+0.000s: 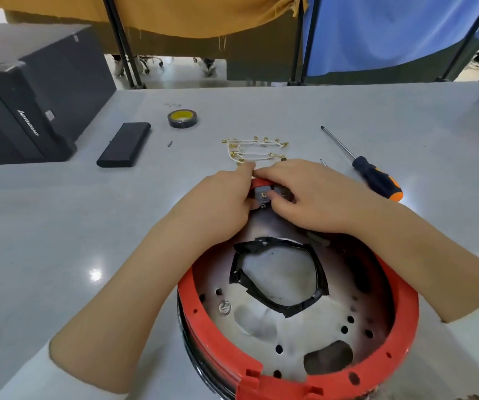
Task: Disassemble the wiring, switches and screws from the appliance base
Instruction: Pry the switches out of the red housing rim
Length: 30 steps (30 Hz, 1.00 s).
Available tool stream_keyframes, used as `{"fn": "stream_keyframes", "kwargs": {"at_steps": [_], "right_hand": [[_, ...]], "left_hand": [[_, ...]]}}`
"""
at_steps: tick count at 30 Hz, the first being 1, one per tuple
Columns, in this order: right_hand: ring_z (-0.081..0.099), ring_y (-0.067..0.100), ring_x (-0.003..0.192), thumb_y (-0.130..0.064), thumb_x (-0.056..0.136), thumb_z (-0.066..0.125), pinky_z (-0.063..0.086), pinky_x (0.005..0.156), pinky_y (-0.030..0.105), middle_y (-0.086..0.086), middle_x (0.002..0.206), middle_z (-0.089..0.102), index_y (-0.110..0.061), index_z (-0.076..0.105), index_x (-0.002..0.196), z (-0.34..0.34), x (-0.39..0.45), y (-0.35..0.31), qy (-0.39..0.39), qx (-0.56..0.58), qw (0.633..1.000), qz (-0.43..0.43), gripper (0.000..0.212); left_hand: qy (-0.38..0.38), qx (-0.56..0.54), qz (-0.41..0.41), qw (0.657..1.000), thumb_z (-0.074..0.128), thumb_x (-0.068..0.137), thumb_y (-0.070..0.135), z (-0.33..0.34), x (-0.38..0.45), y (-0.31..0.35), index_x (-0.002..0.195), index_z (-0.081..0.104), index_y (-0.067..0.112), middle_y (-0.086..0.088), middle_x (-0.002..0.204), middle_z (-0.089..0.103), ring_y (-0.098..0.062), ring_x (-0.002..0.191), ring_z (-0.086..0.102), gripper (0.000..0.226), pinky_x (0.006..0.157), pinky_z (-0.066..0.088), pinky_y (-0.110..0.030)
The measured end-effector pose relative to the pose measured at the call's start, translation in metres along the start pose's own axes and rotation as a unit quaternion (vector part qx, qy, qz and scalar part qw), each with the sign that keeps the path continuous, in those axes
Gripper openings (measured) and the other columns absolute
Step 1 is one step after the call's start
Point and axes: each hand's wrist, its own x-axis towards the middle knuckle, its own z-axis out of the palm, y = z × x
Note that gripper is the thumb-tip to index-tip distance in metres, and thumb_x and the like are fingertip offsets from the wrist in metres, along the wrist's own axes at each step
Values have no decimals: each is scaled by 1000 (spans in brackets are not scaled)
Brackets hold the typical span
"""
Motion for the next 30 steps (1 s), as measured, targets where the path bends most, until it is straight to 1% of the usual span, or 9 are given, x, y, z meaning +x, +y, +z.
{"fn": "stream_keyframes", "kwargs": {"at_steps": [5, 10, 12, 14, 18, 21, 24, 26, 30], "right_hand": [[53, 22, 91, -19, 91, 44, 36, 79, 31, 2, 95, 62, -11, 58, 117, 3, 1, 3, 11, -25, 1000, -9, 30], [52, 19, 87, -18, 92, 44, 37, 78, 31, -1, 90, 60, -15, 57, 118, 2, 2, 3, 13, -11, 1000, -16, 29], [52, 19, 86, -19, 92, 43, 38, 78, 33, -1, 88, 59, -14, 58, 114, 3, 3, 4, 12, -13, 1000, -15, 27], [52, 19, 86, -21, 92, 41, 40, 79, 36, -1, 87, 59, -12, 58, 111, 4, 4, 4, 17, -20, 1000, -15, 27], [53, 18, 90, -18, 89, 46, 39, 82, 34, -2, 92, 62, -15, 58, 115, 4, 2, 3, 26, -13, 1000, -8, 29], [54, 18, 92, -18, 87, 49, 38, 81, 30, -2, 95, 63, -18, 57, 123, 3, 1, 0, 26, -15, 1000, -4, 36], [55, 21, 90, -20, 87, 50, 39, 80, 36, 0, 92, 63, -17, 57, 122, 2, 0, -2, 27, -21, 999, 4, 36], [55, 22, 91, -20, 87, 50, 40, 81, 38, 1, 94, 63, -15, 57, 122, 2, 0, -2, 27, -23, 999, 7, 36], [53, 23, 89, -18, 86, 48, 41, 80, 41, 2, 90, 60, -12, 57, 115, 4, 2, -1, 21, -32, 999, 3, 30]], "left_hand": [[-2, 36, 2, 999, 47, 98, 32, 3, 2, -2, 145, 28, 22, -12, 123, 59, -33, 109, 55, 52, 83, 42, -35], [10, 39, -9, 999, 45, 95, 25, 4, 1, 0, 112, 45, 15, -6, 91, 57, -25, 74, 49, 19, 61, 36, -33], [13, 61, -18, 998, 44, 90, 15, 4, 3, 1, 95, 40, 16, 1, 74, 43, -16, 59, 36, 7, 50, 27, -29], [12, 77, -23, 997, 43, 86, 10, 4, 3, 1, 88, 33, 18, 5, 67, 33, -11, 55, 29, 13, 47, 20, -24], [3, 58, -16, 998, 44, 94, 19, 1, 2, 1, 90, 34, 19, 3, 72, 40, -18, 61, 36, 11, 48, 20, -26], [-2, 29, -7, 1000, 48, 96, 26, 0, 1, 0, 103, 44, 17, -8, 97, 59, -27, 81, 51, 12, 60, 28, -29], [-3, 22, -7, 1000, 47, 96, 30, 1, 0, 1, 112, 46, 16, -11, 108, 61, -32, 96, 56, 21, 68, 33, -32], [1, 29, -6, 1000, 46, 96, 31, 2, 1, 1, 107, 45, 16, -11, 108, 61, -32, 95, 55, 18, 68, 32, -31], [26, 77, 12, 997, 45, 96, 29, 3, 2, 1, 92, 34, 19, -9, 98, 60, -24, 73, 41, 16, 65, 29, -31]]}}
